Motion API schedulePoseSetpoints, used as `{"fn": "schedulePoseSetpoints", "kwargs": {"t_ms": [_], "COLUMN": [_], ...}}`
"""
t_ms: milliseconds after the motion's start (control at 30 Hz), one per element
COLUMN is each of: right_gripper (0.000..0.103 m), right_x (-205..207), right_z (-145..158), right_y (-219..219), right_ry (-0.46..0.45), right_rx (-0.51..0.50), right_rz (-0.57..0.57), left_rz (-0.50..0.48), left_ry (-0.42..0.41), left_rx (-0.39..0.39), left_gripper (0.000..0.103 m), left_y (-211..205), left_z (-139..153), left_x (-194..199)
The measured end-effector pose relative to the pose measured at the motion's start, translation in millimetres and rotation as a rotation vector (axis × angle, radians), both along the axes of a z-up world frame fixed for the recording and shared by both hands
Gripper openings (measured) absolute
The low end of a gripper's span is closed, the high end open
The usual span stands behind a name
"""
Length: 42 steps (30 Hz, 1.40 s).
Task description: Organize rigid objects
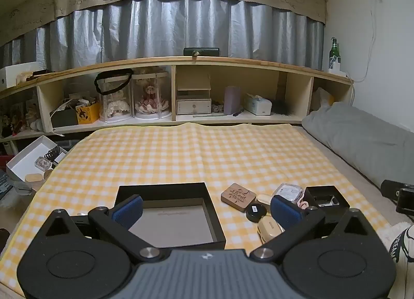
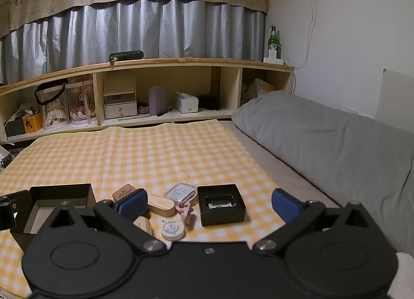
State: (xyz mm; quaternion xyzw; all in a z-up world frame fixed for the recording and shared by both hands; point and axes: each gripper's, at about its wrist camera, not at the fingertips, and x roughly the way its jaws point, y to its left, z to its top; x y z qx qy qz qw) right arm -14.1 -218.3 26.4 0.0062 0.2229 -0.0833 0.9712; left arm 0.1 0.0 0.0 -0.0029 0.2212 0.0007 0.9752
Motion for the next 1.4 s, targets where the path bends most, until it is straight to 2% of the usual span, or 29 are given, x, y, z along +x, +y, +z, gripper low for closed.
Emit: {"fn": "schedulePoseSetpoints", "kwargs": {"t_ms": [1100, 1133, 1400], "right_gripper": [0.103, 0.103, 0.103], "right_x": [0.4, 0.4, 0.6], "right_z": [-2.0, -2.1, -2.4], "right_y": [0.1, 0.2, 0.4], "right_ry": [0.004, 0.004, 0.005], "right_rx": [0.002, 0.002, 0.001], "right_rz": [0.0, 0.0, 0.001], "left_rz": [-0.002, -0.002, -0.001], "left_ry": [0.007, 0.007, 0.009], "left_rx": [-0.007, -0.006, -0.007], "left_gripper": [0.103, 0.103, 0.103], "left_y": [-0.1, -1.3, -1.2], "left_z": [0.1, -8.6, -8.7], "left_x": [-0.2, 0.2, 0.3]}}
